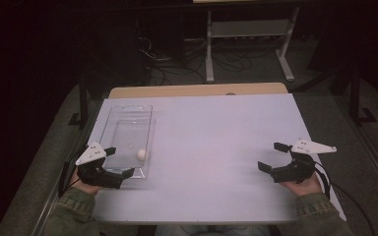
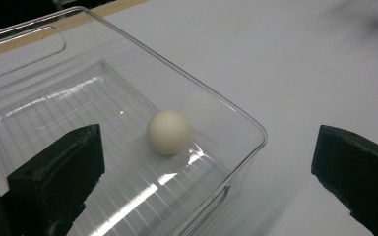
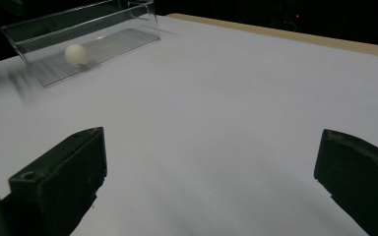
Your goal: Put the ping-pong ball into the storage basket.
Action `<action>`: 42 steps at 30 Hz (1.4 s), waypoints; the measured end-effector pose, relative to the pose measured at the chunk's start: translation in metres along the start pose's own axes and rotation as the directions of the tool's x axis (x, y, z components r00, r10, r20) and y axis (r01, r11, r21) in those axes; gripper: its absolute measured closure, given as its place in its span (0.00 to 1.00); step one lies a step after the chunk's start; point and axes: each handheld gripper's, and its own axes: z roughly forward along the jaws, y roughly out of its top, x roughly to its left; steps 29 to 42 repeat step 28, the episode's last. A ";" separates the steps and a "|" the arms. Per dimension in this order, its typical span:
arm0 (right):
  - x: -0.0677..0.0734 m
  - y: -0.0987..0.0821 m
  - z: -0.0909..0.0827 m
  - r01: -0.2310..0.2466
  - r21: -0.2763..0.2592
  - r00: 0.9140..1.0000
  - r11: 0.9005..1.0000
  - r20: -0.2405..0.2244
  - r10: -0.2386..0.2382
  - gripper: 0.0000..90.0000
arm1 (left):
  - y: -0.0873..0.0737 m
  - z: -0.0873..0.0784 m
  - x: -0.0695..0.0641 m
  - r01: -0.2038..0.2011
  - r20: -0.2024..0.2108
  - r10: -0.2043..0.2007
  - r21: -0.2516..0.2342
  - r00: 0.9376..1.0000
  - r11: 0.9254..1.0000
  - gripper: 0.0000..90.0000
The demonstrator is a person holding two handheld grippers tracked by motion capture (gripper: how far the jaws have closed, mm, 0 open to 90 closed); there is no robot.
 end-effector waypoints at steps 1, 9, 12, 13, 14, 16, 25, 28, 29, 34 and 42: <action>0.000 0.000 0.000 0.000 0.000 1.000 1.000 0.000 0.000 0.00 | 0.000 0.000 0.000 0.000 0.000 0.000 0.000 1.000 1.000 0.00; 0.001 0.000 -0.001 0.000 0.000 1.000 1.000 -0.003 0.000 0.00 | -0.009 -0.006 0.002 0.028 -0.061 -0.033 -0.089 0.998 0.996 0.00; 0.000 0.000 -0.002 -0.004 -0.008 1.000 1.000 -0.001 0.004 0.00 | -0.013 -0.007 0.001 0.030 -0.073 -0.038 -0.109 0.997 0.994 0.00; 0.000 0.000 -0.002 -0.005 -0.010 1.000 1.000 0.000 0.005 0.00 | -0.015 -0.007 0.001 0.033 -0.078 -0.042 -0.112 0.996 0.993 0.00; 0.000 0.000 -0.002 -0.005 -0.010 1.000 1.000 0.000 0.005 0.00 | -0.015 -0.007 0.001 0.033 -0.078 -0.042 -0.112 0.996 0.993 0.00; 0.001 0.000 -0.003 -0.007 -0.011 1.000 1.000 0.001 0.007 0.00 | -0.021 -0.004 0.002 0.042 -0.090 -0.052 -0.110 0.995 0.993 0.00; 0.002 -0.001 -0.004 -0.011 -0.016 1.000 1.000 0.003 0.011 0.00 | -0.024 -0.004 0.002 0.045 -0.081 -0.055 -0.123 0.995 0.991 0.00; 0.002 -0.001 -0.004 -0.009 -0.013 1.000 1.000 0.004 0.010 0.00 | -0.024 -0.004 0.003 0.042 -0.074 -0.051 -0.120 0.996 0.992 0.00; 0.002 -0.001 -0.004 -0.009 -0.013 1.000 1.000 0.004 0.010 0.00 | -0.024 -0.004 0.003 0.042 -0.074 -0.051 -0.120 0.996 0.992 0.00; 0.002 -0.001 -0.004 -0.009 -0.013 1.000 1.000 0.004 0.010 0.00 | -0.024 -0.004 0.003 0.042 -0.074 -0.051 -0.120 0.996 0.992 0.00; 0.002 -0.001 -0.004 -0.009 -0.013 1.000 1.000 0.004 0.010 0.00 | -0.024 -0.004 0.003 0.042 -0.074 -0.051 -0.120 0.996 0.992 0.00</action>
